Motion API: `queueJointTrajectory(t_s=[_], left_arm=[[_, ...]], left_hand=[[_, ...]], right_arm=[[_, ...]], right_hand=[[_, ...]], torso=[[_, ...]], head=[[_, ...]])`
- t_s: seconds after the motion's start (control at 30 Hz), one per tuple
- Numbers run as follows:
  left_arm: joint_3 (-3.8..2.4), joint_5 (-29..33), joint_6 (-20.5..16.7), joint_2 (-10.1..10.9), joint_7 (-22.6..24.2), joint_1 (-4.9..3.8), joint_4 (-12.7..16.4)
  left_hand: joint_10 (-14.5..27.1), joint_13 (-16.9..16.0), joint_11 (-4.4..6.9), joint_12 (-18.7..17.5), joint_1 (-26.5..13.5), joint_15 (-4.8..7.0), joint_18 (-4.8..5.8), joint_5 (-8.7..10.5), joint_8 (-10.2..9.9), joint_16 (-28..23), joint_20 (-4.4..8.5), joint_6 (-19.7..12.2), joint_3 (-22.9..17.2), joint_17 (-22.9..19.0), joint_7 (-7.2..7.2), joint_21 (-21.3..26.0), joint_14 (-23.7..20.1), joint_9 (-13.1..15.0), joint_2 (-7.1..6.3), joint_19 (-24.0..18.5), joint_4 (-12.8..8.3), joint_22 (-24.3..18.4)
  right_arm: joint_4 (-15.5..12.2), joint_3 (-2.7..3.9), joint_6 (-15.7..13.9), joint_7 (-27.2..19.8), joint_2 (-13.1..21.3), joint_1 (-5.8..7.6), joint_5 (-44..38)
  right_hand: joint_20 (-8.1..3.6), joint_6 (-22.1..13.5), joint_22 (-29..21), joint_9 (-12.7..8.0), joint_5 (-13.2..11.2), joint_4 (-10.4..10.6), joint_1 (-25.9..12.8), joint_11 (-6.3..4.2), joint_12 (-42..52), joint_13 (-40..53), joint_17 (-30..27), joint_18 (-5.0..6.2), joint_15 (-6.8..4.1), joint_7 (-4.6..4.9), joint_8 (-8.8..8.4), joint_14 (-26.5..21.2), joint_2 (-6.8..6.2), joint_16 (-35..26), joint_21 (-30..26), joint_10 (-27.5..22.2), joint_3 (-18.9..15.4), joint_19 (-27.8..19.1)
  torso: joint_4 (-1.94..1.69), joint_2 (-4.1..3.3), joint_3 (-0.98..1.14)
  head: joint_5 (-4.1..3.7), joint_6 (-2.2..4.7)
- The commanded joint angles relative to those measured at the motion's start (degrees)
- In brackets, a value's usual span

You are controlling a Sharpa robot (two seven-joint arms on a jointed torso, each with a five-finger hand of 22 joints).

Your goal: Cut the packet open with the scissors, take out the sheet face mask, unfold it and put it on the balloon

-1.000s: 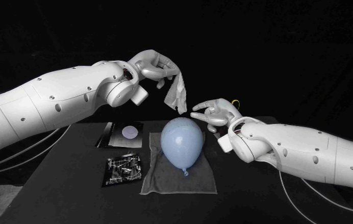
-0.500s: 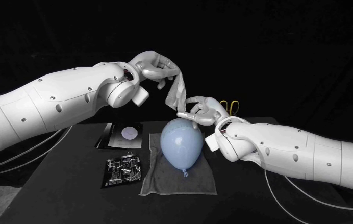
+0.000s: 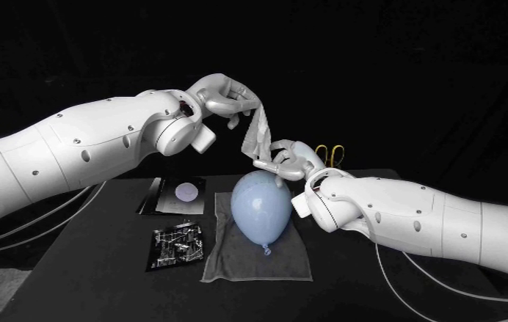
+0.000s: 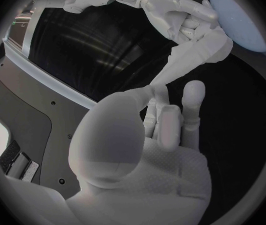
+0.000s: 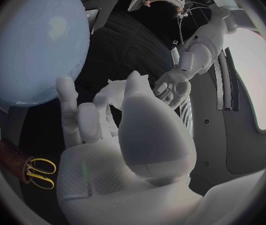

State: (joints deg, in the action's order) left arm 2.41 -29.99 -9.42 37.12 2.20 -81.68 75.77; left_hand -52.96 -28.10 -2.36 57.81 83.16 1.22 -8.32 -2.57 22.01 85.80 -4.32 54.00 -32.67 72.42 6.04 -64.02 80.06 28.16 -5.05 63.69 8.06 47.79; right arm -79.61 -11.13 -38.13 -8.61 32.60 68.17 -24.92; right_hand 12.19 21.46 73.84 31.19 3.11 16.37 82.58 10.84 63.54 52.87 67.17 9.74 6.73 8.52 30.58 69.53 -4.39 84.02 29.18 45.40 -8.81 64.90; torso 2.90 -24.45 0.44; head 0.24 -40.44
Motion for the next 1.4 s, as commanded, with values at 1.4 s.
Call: queueJointTrajectory(t_s=[1.4], left_arm=[[0.67, -0.6, -0.8, 0.7, 0.6, -0.03, -2.6]], left_hand=[[0.0, -0.1, 0.26, 0.3, -0.3, -0.06, -0.29, -0.2, 0.2, 0.4, -0.05, 0.3, -0.6, 0.0, -0.02, -0.2, 0.5, 10.5, 0.56, 0.3, -0.1, 0.1]], right_arm=[[-2.9, 0.86, -4.6, -4.3, 5.7, 3.68, -0.2]], right_hand=[[-7.68, 29.9, 10.1, -10.1, 0.1, -17.7, -6.0, -8.81, 14.9, 20.9, 22.0, -5.21, -8.18, -2.02, 3.09, 20.0, 2.98, 5.8, 39.4, 33.8, 44.9, 17.2]], torso=[[0.15, -0.03, -0.04]], head=[[-0.02, -0.37]])
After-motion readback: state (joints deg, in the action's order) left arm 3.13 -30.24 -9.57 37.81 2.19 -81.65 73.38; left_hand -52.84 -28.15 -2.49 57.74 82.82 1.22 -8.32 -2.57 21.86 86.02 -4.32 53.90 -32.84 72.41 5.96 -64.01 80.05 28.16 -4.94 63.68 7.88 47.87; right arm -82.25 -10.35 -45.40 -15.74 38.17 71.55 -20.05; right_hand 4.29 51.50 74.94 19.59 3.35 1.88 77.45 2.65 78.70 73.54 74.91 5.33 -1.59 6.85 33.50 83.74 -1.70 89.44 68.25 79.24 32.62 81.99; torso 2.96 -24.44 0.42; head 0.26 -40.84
